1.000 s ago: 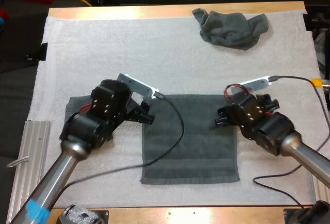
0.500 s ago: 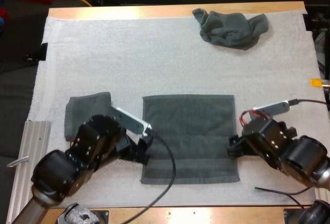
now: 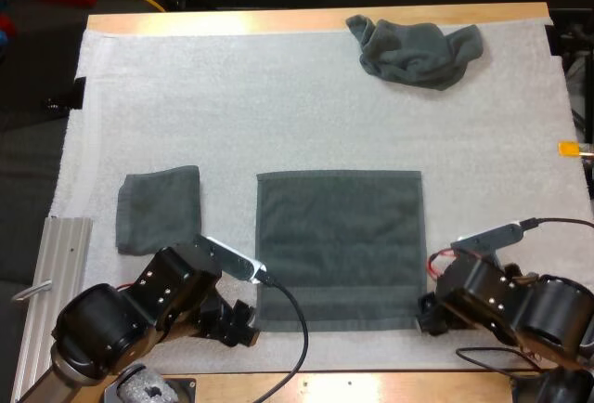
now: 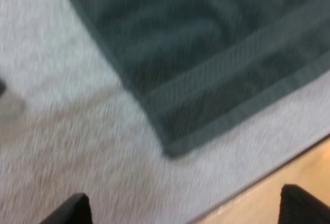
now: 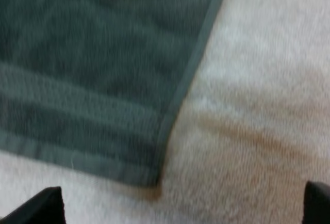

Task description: Pick towel from pile, fold and stack

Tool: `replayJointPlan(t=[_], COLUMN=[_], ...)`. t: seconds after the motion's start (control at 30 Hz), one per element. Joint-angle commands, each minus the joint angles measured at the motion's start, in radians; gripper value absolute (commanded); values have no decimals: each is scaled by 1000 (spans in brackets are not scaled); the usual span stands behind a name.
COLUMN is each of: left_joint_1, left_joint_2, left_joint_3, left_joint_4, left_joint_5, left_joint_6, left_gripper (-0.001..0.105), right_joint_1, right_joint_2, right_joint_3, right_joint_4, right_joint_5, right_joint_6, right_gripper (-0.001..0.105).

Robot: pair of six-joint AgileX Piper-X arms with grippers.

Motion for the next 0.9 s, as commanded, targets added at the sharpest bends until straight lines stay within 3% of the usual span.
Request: replayJointPlan(t=[0.0,0.23,0.5,0.67,0.87], left_joint_1=[-6,-6,-6,-6,-6], left_joint_2=[-6,-6,-6,-6,-6], left_joint_3=[-6,-6,-3,-3,-3], left_joint_4=[28,82,82,82,82], left_joint_5=[0,2,47,47,47], left_joint_6=[-13,-17,-17,-17,-17], left_gripper=[69,69,69,69,69], right_joint_1=[17,86,80,80,80], right_joint_2=[-6,-6,-6,-6,-6], right_joint_3=[-1,-1,58,196,320], right_joint_4=[34,45,10,-146,-346], right_joint_5=[-7,-7,-49,-156,-211], right_joint_6=[26,211,293,323,387], right_gripper=[86,86,86,86,86])
